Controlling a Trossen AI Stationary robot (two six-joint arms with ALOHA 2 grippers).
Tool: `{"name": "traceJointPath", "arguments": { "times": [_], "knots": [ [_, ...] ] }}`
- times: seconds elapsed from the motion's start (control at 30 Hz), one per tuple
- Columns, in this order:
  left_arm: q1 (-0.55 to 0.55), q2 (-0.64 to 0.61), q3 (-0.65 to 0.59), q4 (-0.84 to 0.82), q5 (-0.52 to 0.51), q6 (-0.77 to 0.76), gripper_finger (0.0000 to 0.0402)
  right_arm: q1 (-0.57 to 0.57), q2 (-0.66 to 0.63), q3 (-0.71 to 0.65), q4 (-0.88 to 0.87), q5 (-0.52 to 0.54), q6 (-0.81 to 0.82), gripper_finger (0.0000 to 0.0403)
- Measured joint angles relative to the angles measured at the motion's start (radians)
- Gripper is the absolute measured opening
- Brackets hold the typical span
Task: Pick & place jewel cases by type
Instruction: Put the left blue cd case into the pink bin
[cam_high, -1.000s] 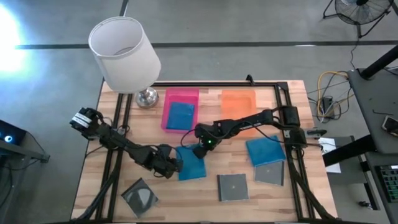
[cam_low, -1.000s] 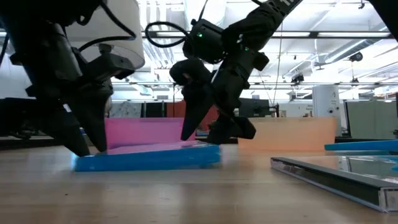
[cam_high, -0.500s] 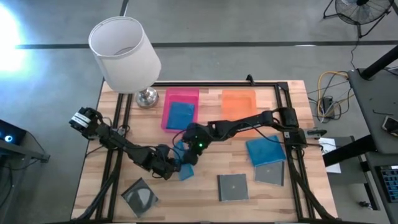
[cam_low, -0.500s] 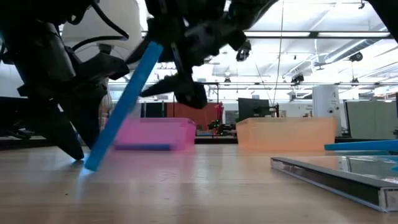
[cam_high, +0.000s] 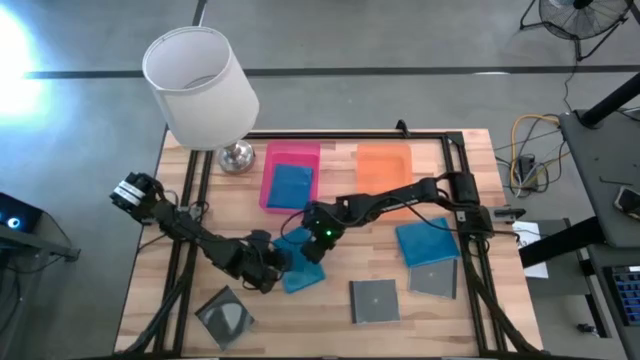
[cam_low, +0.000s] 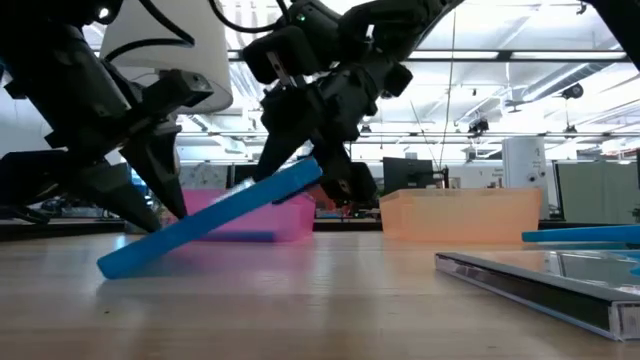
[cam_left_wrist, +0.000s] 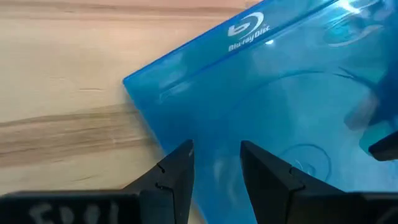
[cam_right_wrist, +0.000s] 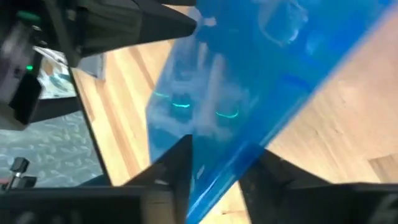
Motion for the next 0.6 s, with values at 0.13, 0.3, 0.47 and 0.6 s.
{"name": "traceJointPath", "arguments": {
  "times": [0.13, 0.3, 0.47, 0.6],
  "knots": [
    [-0.012, -0.023, 0.000, -0.010, -0.032, 0.000, 0.0114, -0.004, -0.004, 0.000, 0.016, -0.019, 0.014, 0.0032],
    [-0.034, -0.076, 0.007, -0.089, -0.045, -0.003, 0.0114, -0.014, -0.012, 0.004, 0.016, -0.031, 0.013, 0.0032],
    [-0.095, -0.198, 0.080, -0.276, -0.080, -0.016, 0.0114, -0.036, -0.088, 0.004, -0.048, -0.056, -0.011, 0.0034],
    [-0.177, -0.276, 0.181, -0.467, -0.192, -0.053, 0.0114, -0.079, -0.195, 0.004, -0.067, -0.034, -0.008, 0.0036]
  ]
}}
